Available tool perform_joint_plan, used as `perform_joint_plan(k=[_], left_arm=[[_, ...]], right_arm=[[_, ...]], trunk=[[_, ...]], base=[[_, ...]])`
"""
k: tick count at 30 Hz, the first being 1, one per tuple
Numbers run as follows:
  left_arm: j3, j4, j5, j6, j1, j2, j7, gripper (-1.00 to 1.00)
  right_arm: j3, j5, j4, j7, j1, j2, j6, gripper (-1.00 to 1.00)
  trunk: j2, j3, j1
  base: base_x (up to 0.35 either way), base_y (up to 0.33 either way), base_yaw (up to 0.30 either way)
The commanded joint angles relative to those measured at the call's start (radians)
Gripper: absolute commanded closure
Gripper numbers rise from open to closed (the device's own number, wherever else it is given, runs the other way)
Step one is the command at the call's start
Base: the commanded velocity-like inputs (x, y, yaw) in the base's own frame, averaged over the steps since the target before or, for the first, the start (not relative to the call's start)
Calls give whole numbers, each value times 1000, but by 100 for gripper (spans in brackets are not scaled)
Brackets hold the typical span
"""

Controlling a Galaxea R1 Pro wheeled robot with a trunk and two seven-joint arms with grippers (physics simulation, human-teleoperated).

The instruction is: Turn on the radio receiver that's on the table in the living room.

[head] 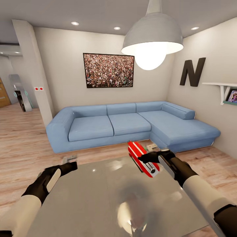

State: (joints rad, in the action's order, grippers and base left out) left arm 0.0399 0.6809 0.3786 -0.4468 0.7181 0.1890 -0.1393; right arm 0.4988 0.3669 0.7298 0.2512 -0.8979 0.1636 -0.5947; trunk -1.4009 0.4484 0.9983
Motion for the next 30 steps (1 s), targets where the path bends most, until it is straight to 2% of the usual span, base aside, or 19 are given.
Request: perform_joint_plan(k=[1,5,6,9,13,17,19,21,27,30], left_arm=[[0,-14,-1,12,-1,0,0,100],[0,-174,-12,113,-3,4,10,100],[1,-195,-12,128,-3,4,15,100],[1,-300,-13,234,-3,5,60,100],[5,-394,-11,317,-3,-5,82,100],[22,-450,-9,349,-3,-22,89,100],[62,-468,-11,359,-3,-29,94,100],[76,-473,-12,361,-3,-26,94,100],[86,-478,-12,364,-3,-24,95,100],[87,-478,-13,365,-3,-22,95,100]], right_arm=[[-1,2,1,0,2,0,3,100],[1,3,-1,2,26,-2,73,100],[1,3,-1,2,28,-2,78,100],[1,2,-1,1,33,-2,93,100],[1,1,-1,0,34,-3,95,100],[1,2,-1,0,34,-3,95,100],[1,3,-1,0,34,-3,96,100],[1,4,-2,0,35,-2,96,100],[0,7,-11,7,36,-1,89,100],[0,8,-21,55,36,0,86,100]], trunk=[[0,0,0],[0,0,0],[0,0,0],[0,0,0],[0,0,0],[0,0,0],[0,0,0],[0,0,0],[0,0,0],[0,0,0]], base=[[0,0,0],[0,0,0],[0,0,0],[0,0,0],[0,0,0],[0,0,0],[0,0,0],[0,0,0],[0,0,0],[0,0,0]])
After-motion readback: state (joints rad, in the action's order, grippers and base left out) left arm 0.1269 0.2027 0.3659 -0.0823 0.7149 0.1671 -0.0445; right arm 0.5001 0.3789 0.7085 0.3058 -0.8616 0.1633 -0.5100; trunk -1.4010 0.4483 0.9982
